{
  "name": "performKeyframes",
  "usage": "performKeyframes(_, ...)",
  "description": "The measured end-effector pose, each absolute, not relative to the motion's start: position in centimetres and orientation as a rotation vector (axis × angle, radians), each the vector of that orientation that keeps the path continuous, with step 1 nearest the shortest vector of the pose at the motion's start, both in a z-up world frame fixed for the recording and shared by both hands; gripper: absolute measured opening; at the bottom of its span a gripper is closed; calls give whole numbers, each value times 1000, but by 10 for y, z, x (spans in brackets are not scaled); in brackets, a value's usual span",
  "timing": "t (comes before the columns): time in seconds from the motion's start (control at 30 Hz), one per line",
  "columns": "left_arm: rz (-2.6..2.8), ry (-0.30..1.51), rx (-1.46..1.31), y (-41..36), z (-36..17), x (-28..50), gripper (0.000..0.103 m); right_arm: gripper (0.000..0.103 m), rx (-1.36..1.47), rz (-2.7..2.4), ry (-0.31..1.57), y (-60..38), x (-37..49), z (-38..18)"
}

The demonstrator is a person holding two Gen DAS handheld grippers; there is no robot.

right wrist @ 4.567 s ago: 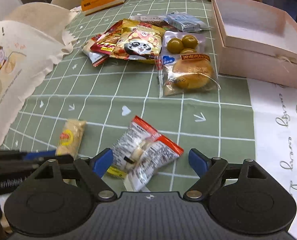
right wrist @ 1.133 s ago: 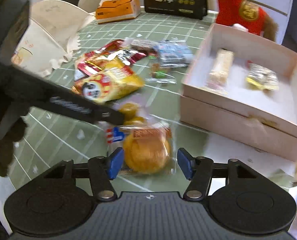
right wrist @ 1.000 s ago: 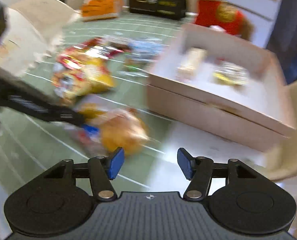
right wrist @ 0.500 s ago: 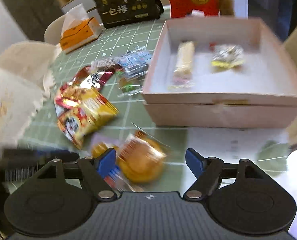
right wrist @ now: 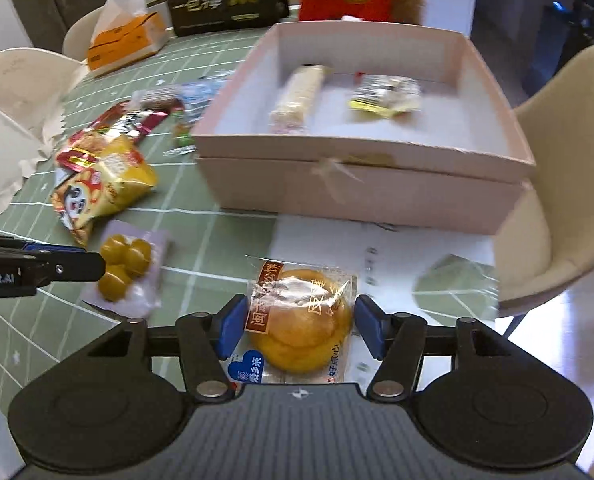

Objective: Organize snacks

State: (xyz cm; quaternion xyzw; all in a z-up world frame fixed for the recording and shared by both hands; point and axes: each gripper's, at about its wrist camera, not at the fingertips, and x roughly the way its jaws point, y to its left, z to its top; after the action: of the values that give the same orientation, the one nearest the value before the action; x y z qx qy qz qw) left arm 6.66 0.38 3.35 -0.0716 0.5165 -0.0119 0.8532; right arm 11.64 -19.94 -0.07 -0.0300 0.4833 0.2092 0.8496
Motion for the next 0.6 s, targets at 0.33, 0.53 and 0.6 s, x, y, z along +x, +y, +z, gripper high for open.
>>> performKeyframes(0.33,-39,1095,-85,-9,26,69,41,86,-172,420,946,-180,101,-10)
performKeyframes(0.53,-23,1106,-113,-1,24,81,44,95,-144,393,915,-185,96,-15)
performKeyframes(0.6,-29,1107,-111,-5,21,86,46,97,-137,381,906,-185,94,-16)
